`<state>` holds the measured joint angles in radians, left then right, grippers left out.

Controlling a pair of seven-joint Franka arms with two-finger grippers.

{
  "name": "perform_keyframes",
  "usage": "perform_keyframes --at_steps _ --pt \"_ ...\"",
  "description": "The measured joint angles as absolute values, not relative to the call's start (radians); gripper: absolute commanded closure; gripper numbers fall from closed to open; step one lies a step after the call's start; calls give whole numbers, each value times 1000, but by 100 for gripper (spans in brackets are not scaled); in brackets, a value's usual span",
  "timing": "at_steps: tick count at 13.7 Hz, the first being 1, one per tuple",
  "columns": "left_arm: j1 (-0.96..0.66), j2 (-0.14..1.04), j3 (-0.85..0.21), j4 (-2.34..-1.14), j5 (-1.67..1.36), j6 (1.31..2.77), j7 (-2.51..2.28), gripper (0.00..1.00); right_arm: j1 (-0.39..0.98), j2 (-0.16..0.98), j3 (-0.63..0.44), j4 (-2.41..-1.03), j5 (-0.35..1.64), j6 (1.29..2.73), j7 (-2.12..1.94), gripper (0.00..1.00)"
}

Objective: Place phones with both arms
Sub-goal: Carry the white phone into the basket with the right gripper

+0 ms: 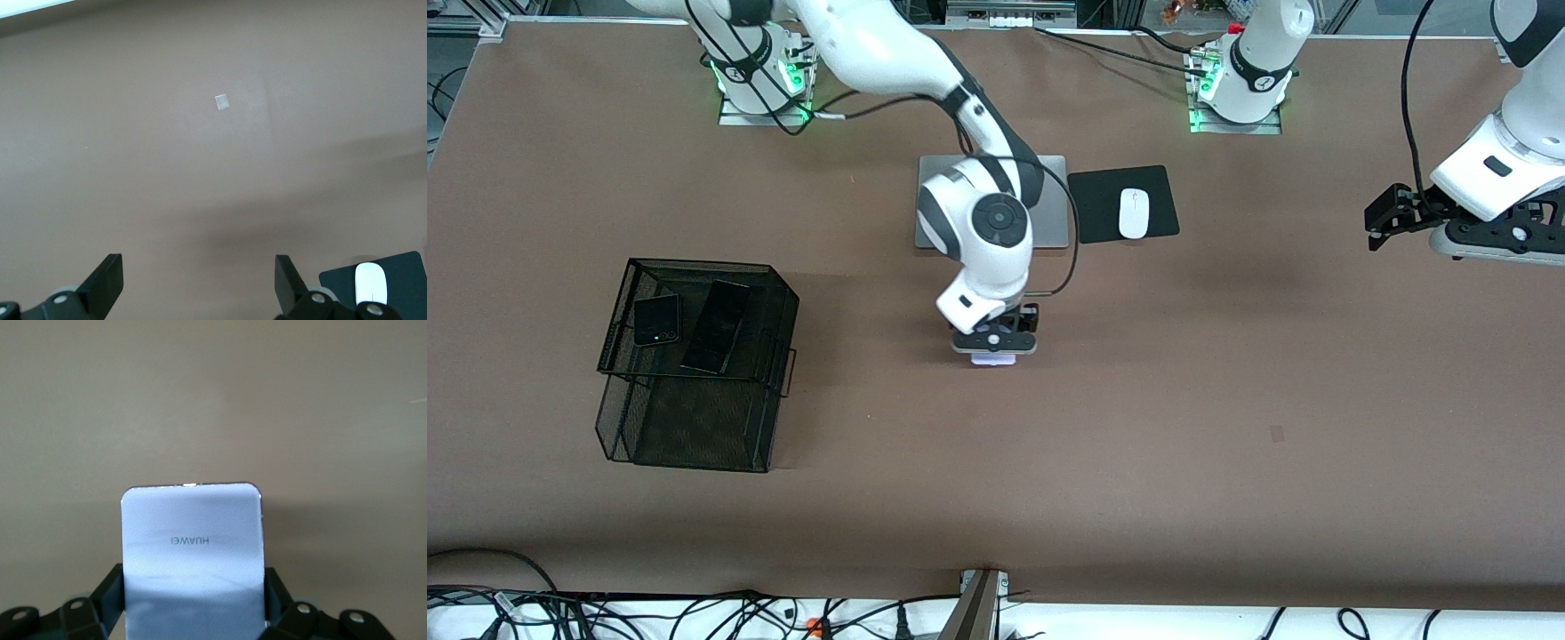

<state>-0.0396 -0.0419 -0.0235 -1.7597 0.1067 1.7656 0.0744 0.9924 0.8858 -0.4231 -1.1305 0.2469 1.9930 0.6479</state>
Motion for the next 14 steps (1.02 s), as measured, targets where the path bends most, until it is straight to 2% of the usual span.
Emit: perform_keyframes --at_steps 3,5,10,14 --pt "-40 -42 -24 -1760 107 1761 74 0 899 754 -451 -1134 247 1795 531 100" --pt "-39 -42 -23 -1759 107 1744 74 0 808 720 -482 -1143 247 1733 411 100" --pt "-40 -43 -29 -1738 106 1726 74 0 503 727 -491 -1159 251 1781 20 100" --pt "-42 -43 -42 -1731 106 1715 74 0 386 753 -485 -1165 252 1861 -222 100"
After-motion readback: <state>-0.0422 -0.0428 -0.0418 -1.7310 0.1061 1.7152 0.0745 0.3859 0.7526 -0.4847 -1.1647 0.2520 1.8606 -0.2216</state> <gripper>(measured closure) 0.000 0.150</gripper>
